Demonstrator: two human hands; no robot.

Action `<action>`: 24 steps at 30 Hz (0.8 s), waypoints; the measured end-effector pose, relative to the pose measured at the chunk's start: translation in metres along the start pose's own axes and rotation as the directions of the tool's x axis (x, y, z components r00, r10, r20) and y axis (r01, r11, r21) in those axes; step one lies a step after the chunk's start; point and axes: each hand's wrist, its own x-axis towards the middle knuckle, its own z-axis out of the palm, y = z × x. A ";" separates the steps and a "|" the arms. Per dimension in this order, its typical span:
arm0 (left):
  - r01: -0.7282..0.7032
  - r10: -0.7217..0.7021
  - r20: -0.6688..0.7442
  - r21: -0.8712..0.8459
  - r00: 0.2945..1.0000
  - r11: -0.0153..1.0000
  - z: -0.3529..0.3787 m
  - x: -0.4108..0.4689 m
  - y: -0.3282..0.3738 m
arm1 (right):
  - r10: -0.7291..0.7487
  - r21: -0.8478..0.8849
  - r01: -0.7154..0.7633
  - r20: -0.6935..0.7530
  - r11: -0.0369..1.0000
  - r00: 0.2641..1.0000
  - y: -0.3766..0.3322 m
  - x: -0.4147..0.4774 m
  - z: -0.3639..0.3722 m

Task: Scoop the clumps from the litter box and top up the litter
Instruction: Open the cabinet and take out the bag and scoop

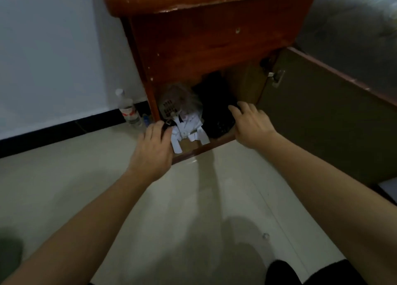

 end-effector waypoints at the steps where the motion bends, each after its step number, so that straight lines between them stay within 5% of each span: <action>1: 0.020 -0.019 0.038 -0.012 0.999 1.000 0.013 -0.005 0.001 | -0.008 0.050 0.008 0.005 0.999 1.000 -0.005 0.009 0.012; 6: 0.201 -0.191 0.130 -0.063 0.973 0.978 0.066 -0.005 0.016 | -0.015 0.260 -0.004 0.073 0.966 0.997 -0.029 0.055 0.079; 13: 0.342 -0.449 -0.261 -0.368 0.854 0.864 0.124 -0.002 0.025 | -0.052 0.482 0.042 0.007 0.875 0.999 -0.071 0.126 0.165; 19: 0.385 -0.456 -0.239 -0.291 0.857 0.876 0.138 0.000 0.028 | 0.014 0.545 -0.012 0.000 0.838 1.000 -0.111 0.161 0.189; 24: 0.413 -0.459 -0.217 -0.225 0.861 0.882 0.135 -0.002 0.031 | -0.061 0.577 -0.036 0.147 0.816 0.987 -0.123 0.177 0.197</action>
